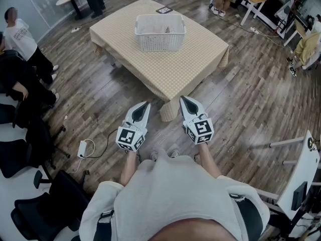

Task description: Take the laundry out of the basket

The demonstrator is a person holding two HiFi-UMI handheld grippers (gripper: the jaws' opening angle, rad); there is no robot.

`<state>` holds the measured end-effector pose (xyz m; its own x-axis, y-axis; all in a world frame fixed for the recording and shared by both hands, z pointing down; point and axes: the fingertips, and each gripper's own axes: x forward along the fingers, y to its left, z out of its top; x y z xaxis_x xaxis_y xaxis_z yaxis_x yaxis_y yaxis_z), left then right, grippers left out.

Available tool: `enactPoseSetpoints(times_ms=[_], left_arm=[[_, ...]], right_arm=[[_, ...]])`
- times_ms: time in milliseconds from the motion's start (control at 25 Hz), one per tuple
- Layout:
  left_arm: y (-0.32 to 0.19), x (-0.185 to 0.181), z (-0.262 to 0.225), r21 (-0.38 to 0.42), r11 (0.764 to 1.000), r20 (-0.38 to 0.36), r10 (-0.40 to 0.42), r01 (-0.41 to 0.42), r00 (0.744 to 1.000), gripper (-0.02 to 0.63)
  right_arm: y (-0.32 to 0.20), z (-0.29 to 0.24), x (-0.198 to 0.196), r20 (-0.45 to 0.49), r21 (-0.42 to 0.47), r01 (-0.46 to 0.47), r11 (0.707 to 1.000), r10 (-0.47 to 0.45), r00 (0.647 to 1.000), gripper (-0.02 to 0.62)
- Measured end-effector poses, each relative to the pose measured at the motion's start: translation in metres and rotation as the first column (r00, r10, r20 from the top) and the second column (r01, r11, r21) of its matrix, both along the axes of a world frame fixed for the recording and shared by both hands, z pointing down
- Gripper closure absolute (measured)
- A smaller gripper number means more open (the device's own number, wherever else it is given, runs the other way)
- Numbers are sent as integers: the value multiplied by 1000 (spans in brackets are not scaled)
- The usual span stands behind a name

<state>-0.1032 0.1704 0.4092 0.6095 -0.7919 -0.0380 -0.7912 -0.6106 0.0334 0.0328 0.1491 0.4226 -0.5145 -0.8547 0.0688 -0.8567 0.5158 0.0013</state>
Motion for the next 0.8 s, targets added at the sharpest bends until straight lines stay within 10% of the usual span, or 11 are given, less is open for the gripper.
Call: enactPoseSetpoints(times_ms=[800], left_arm=[[-3,4,4,-13,1000,1,-15,15,1000,595]], right_arm=[[-3,0,2,58,-16,30,999,-29,998,597]])
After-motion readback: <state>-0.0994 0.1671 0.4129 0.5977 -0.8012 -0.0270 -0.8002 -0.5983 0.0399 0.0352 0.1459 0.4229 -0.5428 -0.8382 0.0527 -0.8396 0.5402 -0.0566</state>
